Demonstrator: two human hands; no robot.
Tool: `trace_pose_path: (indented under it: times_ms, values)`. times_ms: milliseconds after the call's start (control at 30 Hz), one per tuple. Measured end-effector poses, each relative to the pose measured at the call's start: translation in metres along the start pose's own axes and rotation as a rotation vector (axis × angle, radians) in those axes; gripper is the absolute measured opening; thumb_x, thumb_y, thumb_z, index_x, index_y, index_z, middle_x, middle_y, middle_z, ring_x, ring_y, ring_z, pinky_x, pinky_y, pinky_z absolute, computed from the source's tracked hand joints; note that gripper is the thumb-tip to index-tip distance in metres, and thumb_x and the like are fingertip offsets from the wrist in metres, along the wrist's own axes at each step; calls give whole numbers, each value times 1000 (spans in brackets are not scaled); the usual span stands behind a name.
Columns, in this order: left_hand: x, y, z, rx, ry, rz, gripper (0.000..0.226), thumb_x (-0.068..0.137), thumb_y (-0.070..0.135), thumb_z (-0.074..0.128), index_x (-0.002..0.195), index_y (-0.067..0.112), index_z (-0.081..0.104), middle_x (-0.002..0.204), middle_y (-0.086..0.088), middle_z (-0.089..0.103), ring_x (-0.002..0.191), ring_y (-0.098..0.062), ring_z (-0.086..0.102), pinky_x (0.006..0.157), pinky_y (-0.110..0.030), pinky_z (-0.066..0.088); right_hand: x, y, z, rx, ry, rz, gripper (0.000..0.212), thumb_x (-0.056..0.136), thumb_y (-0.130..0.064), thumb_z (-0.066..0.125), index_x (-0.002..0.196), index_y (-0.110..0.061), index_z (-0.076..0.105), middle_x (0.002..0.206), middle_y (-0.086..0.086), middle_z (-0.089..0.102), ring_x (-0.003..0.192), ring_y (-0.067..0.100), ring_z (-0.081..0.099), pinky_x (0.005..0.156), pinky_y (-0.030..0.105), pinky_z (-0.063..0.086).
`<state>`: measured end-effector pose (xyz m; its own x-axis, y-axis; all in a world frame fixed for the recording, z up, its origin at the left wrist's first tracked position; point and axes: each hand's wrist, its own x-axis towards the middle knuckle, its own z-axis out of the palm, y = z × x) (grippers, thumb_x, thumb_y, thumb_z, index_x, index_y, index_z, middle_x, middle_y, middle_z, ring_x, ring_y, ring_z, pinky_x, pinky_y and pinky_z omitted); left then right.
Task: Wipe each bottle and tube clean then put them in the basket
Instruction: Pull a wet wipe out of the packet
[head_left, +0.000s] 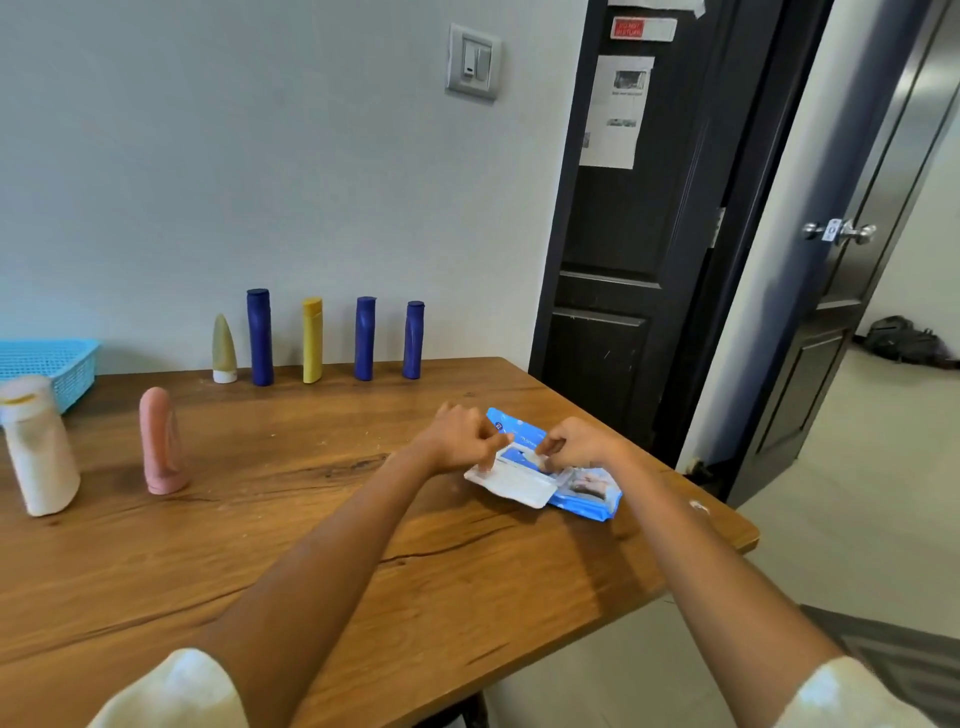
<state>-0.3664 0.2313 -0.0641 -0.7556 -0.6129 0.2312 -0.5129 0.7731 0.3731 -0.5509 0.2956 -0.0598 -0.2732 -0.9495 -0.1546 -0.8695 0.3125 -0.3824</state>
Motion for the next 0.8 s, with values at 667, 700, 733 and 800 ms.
trace_pose_path:
  times_ms: [667,700,733,800]
  values:
    - [30,23,34,320,0,23,25,90,38,57,109,25,66,114,0,65,104,-16,56,103,-36,28,-11,2,7,35,226,16,17,91,-20,56,100,-10,66,102,9,66,84,19,59,74,31,50]
    - [31,24,34,284,13,0,26,90,39,57,109,24,66,113,0,65,104,-16,56,104,-37,29,-10,2,7,66,228,15,18,92,-21,55,100,-8,65,100,9,66,81,18,57,71,30,48]
    - [31,25,35,259,26,-18,27,89,41,57,108,24,67,112,0,66,104,-15,56,103,-37,30,-10,4,7,100,226,14,19,93,-21,55,99,-6,65,96,10,65,77,16,54,67,27,46]
    - [33,27,37,223,31,-46,33,87,49,56,108,25,67,111,0,66,103,-15,57,101,-37,31,-10,5,6,169,235,25,15,92,-20,57,92,-6,64,85,7,60,69,11,49,60,22,39]
